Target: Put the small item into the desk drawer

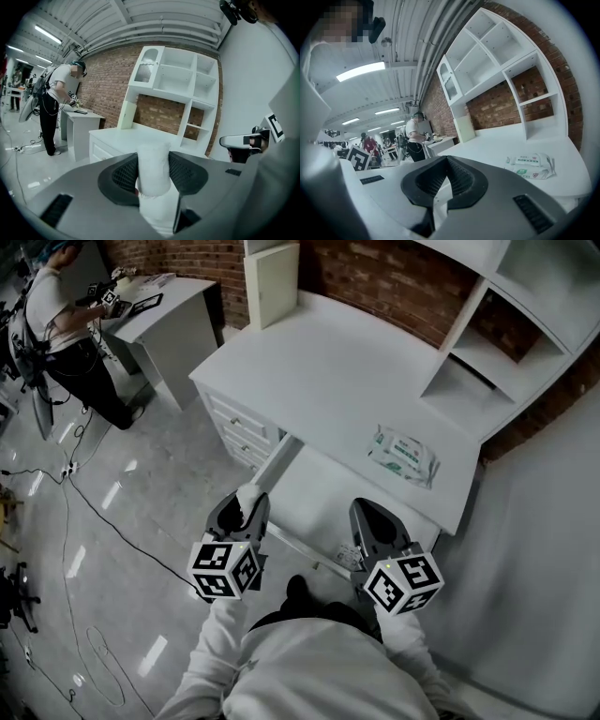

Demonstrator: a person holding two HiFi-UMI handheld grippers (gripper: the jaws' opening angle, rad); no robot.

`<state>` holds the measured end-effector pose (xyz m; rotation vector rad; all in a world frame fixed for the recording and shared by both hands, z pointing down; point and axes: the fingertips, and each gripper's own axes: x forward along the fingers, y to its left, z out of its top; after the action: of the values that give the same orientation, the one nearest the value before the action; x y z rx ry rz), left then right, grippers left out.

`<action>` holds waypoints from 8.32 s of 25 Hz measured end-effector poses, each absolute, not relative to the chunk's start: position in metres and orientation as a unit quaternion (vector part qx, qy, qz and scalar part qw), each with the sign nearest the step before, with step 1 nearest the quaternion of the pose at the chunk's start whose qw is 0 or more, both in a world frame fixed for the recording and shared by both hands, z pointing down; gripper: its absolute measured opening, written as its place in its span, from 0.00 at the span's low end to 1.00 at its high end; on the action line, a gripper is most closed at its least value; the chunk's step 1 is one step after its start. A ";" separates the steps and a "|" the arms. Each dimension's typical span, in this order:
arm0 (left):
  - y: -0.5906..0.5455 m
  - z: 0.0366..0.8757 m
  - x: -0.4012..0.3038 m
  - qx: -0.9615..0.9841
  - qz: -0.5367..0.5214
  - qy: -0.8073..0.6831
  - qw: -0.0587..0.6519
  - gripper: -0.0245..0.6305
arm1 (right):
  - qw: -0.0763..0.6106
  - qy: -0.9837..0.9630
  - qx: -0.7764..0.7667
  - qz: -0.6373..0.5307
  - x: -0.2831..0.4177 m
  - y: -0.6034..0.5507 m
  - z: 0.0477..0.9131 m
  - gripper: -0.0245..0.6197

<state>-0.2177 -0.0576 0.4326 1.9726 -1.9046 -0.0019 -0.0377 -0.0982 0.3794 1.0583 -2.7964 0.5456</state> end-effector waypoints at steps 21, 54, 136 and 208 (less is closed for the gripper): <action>-0.117 0.447 -0.214 0.716 0.032 -0.667 0.203 0.33 | 0.030 -0.911 0.376 0.165 -0.020 -0.151 0.367 0.08; -0.208 0.568 -0.130 0.767 0.183 -0.549 0.278 0.33 | 0.019 -0.852 0.485 0.199 0.066 -0.189 0.390 0.08; -0.222 0.571 -0.142 0.754 0.210 -0.560 0.273 0.31 | 0.040 -0.872 0.434 0.222 0.042 -0.183 0.404 0.08; -0.093 0.402 -0.188 0.751 0.040 -0.646 0.130 0.07 | 0.050 -0.899 0.404 0.159 0.015 -0.135 0.386 0.08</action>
<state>-0.1879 -0.0932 0.4015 2.1818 -1.8766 0.1160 0.0154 -0.1355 0.3860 1.2298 -2.7391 0.4856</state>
